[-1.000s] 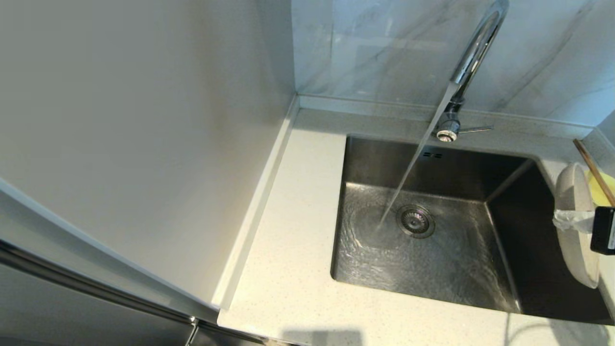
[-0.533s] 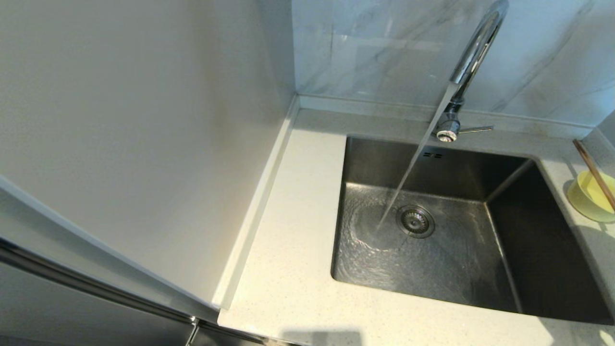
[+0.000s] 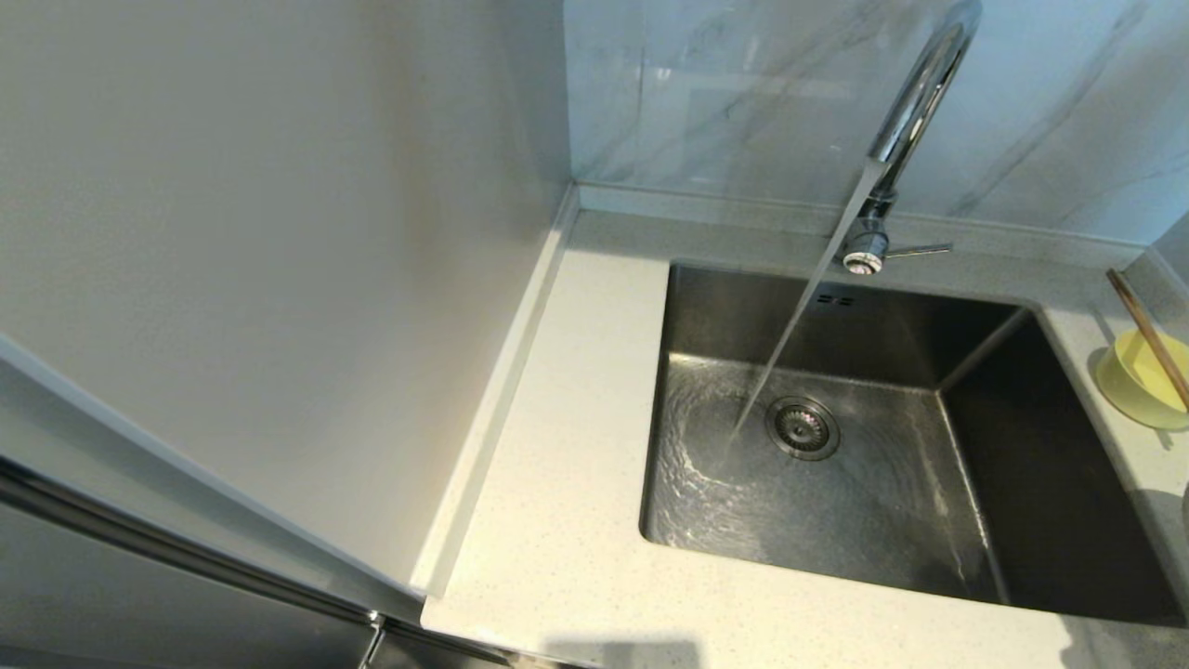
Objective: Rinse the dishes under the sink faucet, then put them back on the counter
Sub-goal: Place the plate on the table
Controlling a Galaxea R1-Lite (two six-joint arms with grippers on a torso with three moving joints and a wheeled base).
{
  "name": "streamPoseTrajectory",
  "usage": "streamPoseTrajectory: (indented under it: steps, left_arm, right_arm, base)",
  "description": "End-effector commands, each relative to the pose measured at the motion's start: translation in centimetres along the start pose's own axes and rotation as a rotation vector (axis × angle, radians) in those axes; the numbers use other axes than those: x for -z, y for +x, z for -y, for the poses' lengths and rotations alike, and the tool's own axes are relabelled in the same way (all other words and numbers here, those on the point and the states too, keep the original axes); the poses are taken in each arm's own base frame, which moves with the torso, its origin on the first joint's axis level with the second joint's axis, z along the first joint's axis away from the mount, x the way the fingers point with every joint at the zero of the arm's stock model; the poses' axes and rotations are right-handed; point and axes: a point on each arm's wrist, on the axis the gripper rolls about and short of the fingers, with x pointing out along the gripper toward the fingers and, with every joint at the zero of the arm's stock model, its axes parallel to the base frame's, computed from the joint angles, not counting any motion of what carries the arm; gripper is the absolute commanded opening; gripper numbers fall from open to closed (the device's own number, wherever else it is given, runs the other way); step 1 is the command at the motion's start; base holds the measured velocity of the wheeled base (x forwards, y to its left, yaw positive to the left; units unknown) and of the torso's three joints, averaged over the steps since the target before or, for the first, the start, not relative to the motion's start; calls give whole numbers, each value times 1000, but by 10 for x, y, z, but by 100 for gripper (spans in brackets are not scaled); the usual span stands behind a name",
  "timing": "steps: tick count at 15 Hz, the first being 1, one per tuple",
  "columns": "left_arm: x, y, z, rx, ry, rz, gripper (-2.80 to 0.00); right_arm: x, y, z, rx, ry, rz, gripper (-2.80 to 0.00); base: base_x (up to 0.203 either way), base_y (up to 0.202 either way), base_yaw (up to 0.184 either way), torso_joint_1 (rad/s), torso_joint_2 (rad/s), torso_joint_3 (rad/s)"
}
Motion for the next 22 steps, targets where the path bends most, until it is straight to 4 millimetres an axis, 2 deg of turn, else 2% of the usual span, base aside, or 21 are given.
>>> streamPoseTrajectory:
  steps: [1, 5, 14, 18, 19, 22]
  left_arm:
    - [0, 0, 0, 0, 0, 0, -280]
    - [0, 0, 0, 0, 0, 0, -280]
    - [0, 0, 0, 0, 0, 0, -280]
    - [0, 0, 0, 0, 0, 0, -280]
    - [0, 0, 0, 0, 0, 0, -280]
    - [0, 0, 0, 1, 0, 0, -280]
  right_arm:
    - [-14, 25, 1, -21, -9, -96, -280]
    - [-27, 68, 21, 29, 85, -161, -280]
    - [-26, 89, 41, -1, 150, -207, -280]
    - [-26, 92, 48, 11, 166, -219, -280]
    - [-26, 92, 48, 14, 169, -219, 0]
    - [-23, 87, 49, 26, 184, -208, 0]
  base:
    - [0, 0, 0, 0, 0, 0]
    - [0, 0, 0, 1, 0, 7]
    - [0, 0, 0, 0, 0, 0]
    - [0, 0, 0, 0, 0, 0]
    - [0, 0, 0, 0, 0, 0]
    - [0, 0, 0, 0, 0, 0]
